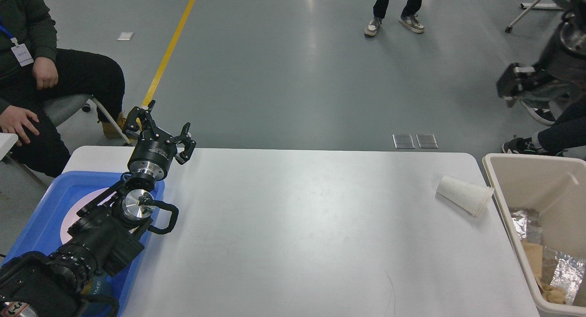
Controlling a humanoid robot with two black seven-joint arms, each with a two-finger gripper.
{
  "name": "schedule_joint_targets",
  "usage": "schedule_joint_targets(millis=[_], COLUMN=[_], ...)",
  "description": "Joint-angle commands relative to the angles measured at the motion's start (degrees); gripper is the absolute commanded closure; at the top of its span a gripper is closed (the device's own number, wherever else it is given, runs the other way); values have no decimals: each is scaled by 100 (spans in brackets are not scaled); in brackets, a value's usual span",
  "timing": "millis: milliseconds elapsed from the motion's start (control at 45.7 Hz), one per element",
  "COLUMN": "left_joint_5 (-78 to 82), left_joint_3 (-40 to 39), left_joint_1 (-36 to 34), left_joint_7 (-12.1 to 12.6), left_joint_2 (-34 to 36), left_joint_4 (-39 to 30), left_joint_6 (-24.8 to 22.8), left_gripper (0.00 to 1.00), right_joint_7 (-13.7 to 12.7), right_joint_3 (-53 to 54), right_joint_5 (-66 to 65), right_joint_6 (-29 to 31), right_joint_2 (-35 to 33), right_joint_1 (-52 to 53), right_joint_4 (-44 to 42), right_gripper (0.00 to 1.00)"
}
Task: Tidy desktop
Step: 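Release the paper in the bin and raise the right gripper, then swing the right gripper back down toward the white paper cup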
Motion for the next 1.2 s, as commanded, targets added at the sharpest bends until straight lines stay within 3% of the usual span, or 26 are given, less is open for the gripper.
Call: schedule_joint_targets(millis=[0, 175, 547, 701, 876, 1007, 1029, 1182], left_joint_5=[0, 0, 0, 0, 0, 0, 0, 0], left_joint_3=[0, 0, 0, 0, 0, 0, 0, 0], left_joint_1=[3, -6, -6, -6, -6, 3, -6, 3], left_joint_7=[0, 0, 0, 0, 0, 0, 0, 0], left_joint_2=[0, 0, 0, 0, 0, -9, 0, 0], left_joint_4=[0, 0, 0, 0, 0, 0, 0, 0], left_joint_6=[0, 0, 0, 0, 0, 0, 0, 0], left_gripper=[4, 4, 4, 4, 4, 4, 4, 4], right_joint_7=[10, 11, -16, -42, -42, -33, -42, -33], right_joint_3=[109, 346, 443, 83, -49, -23, -23, 56], right_joint_5=[146, 594, 586, 375, -398, -864, -917, -935], right_joint_6=[2, 2, 2, 2, 2, -1479, -1951, -3404], right_joint_2=[499, 684, 430, -71, -177, -177, -159, -89], right_joint_1=[518, 808, 994, 142, -1123, -2098, -2370, -3312], right_joint_4=[418, 629, 586, -205, -434, -461, -461, -584], right_gripper=[0, 0, 0, 0, 0, 0, 0, 0])
